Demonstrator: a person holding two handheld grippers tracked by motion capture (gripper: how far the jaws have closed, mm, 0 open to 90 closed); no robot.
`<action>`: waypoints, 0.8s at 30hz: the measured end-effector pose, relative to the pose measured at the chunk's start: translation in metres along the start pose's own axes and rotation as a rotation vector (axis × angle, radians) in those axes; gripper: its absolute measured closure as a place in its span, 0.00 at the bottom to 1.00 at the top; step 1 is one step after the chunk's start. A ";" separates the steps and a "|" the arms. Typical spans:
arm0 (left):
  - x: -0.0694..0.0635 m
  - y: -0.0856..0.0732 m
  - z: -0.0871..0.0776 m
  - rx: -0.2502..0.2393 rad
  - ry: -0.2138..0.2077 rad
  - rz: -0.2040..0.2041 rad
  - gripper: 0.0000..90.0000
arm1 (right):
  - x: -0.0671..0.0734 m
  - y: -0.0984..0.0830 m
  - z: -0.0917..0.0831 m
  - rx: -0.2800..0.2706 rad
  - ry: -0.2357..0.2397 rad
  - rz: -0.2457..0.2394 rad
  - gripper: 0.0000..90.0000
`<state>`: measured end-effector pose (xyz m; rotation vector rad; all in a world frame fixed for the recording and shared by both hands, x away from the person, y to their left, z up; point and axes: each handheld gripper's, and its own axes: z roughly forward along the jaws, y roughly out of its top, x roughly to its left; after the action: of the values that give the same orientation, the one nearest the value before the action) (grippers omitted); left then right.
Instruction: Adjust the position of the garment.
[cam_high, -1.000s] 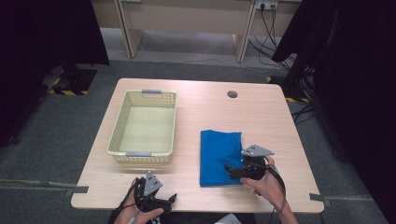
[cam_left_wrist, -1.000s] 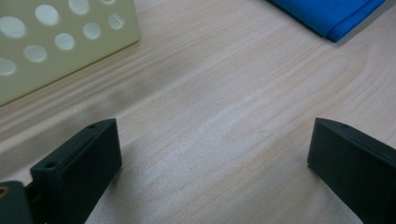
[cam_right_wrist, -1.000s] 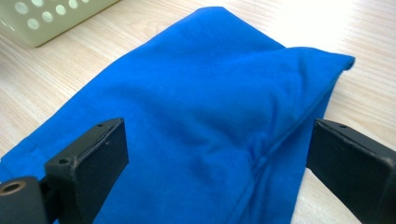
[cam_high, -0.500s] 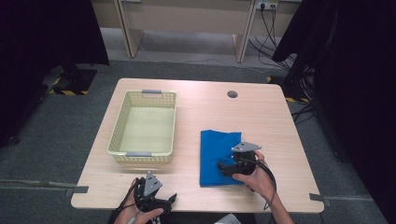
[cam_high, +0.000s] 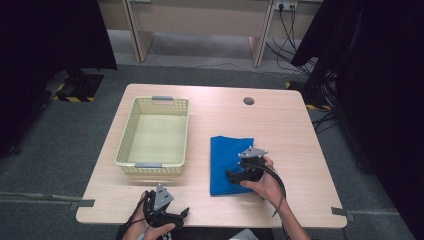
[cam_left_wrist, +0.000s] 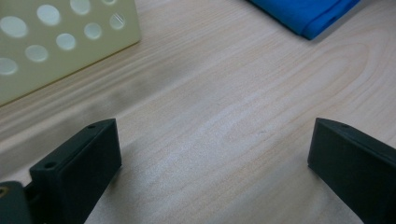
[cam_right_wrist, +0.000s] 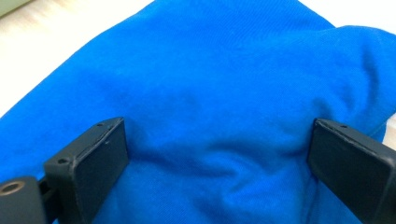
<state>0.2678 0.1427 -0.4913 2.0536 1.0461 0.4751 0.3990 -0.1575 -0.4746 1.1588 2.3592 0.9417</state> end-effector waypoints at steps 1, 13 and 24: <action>0.000 0.000 0.000 0.004 0.000 0.004 0.02 | 0.000 0.001 0.001 -0.003 -0.003 0.000 0.06; 0.000 0.000 0.000 0.003 0.001 0.001 0.02 | 0.000 0.008 0.010 -0.016 -0.014 0.013 0.06; 0.000 0.000 0.000 0.003 0.001 0.002 0.02 | -0.007 0.006 -0.013 -0.081 0.021 0.051 0.06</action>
<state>0.2680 0.1426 -0.4911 2.0576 1.0467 0.4757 0.3989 -0.1659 -0.4608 1.1881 2.2951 1.0618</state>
